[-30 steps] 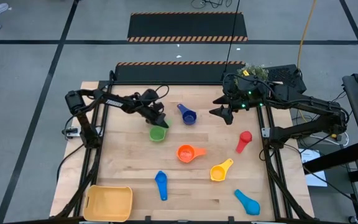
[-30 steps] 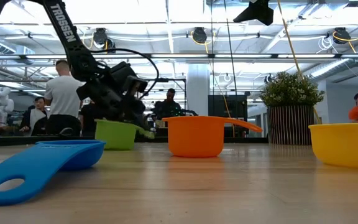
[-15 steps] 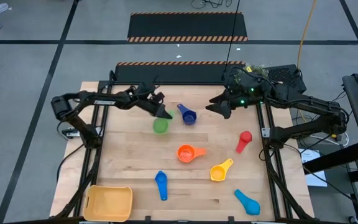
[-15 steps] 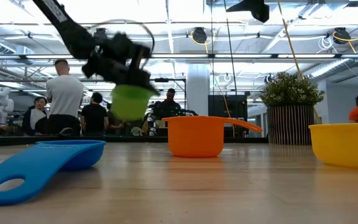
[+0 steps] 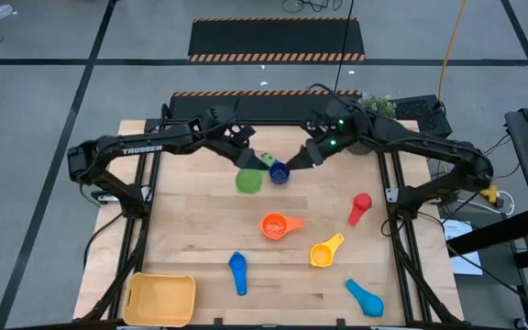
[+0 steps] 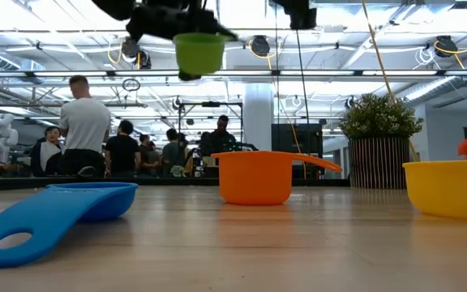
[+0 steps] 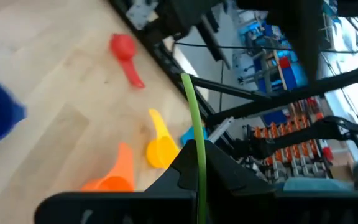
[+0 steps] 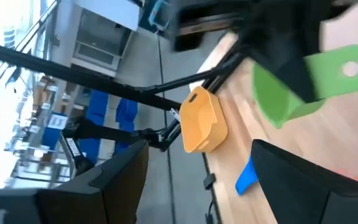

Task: Nest measuring cups in basket
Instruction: Stack the green measuring cup on top of the orange measuring cup

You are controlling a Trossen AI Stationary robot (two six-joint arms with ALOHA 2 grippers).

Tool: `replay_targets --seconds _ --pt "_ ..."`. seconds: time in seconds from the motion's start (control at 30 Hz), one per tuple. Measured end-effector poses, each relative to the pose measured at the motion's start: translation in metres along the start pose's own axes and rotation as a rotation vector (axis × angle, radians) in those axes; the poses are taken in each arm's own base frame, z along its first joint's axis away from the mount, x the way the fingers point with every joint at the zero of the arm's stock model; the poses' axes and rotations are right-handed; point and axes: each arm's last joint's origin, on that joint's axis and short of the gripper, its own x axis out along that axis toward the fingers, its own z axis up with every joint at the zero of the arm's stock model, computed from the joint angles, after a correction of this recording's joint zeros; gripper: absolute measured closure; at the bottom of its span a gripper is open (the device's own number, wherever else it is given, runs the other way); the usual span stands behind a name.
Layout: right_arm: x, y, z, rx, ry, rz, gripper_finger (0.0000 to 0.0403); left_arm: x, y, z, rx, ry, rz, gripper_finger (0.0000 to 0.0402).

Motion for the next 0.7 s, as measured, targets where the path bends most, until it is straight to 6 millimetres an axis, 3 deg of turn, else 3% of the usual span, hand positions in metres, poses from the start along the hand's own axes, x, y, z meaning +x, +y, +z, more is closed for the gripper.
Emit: replay_targets --seconds 0.23,0.5,0.7 --pt "0.003 -0.02 0.015 0.051 0.069 0.021 0.0126 0.009 -0.019 -0.006 0.018 0.032 -0.041 0.0398" --pt "0.004 -0.024 0.013 -0.093 0.088 0.003 0.0129 0.018 -0.028 -0.014 0.038 0.053 -0.066 0.0395" --pt "0.008 -0.03 0.012 -0.173 0.114 -0.015 0.0149 0.018 -0.034 -0.01 0.088 0.007 -0.111 0.0392"
